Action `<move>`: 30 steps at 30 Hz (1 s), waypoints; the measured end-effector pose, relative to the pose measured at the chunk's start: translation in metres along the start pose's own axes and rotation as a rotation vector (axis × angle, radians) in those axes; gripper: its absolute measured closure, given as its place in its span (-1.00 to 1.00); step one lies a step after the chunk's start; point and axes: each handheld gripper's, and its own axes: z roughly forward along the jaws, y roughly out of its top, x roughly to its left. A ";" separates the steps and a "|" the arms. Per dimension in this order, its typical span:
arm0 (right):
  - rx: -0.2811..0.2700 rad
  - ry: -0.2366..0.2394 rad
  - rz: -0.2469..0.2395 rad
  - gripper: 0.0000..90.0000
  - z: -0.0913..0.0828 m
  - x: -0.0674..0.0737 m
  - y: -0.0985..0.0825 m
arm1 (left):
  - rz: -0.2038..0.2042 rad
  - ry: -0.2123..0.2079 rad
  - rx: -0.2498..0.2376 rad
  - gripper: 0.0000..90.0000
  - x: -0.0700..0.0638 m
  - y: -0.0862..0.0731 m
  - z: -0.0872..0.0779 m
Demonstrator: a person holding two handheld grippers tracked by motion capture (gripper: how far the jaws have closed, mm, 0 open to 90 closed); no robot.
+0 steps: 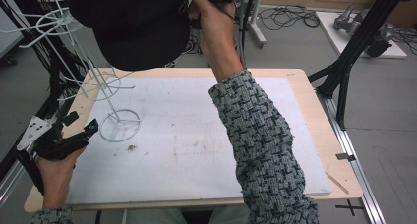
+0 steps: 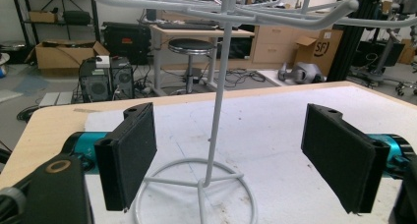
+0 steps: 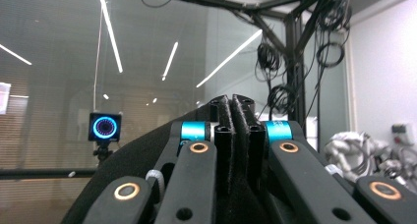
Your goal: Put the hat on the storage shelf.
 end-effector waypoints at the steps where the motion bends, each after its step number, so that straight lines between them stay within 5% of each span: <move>1: 0.003 -0.001 0.009 0.94 0.000 -0.001 -0.003 | 0.000 0.000 0.000 -0.53 0.000 0.000 0.000; 9: 0.010 -0.011 0.082 0.94 -0.008 -0.018 -0.030 | -0.004 0.003 -0.003 -0.53 0.002 0.000 -0.001; 16: 0.027 -0.065 0.149 0.92 -0.022 -0.034 -0.053 | 0.003 -0.001 0.003 -0.53 0.000 0.000 0.000; 30: 0.077 -0.086 0.249 0.91 -0.035 -0.049 -0.093 | 0.002 -0.001 -0.001 -0.53 0.000 0.000 0.000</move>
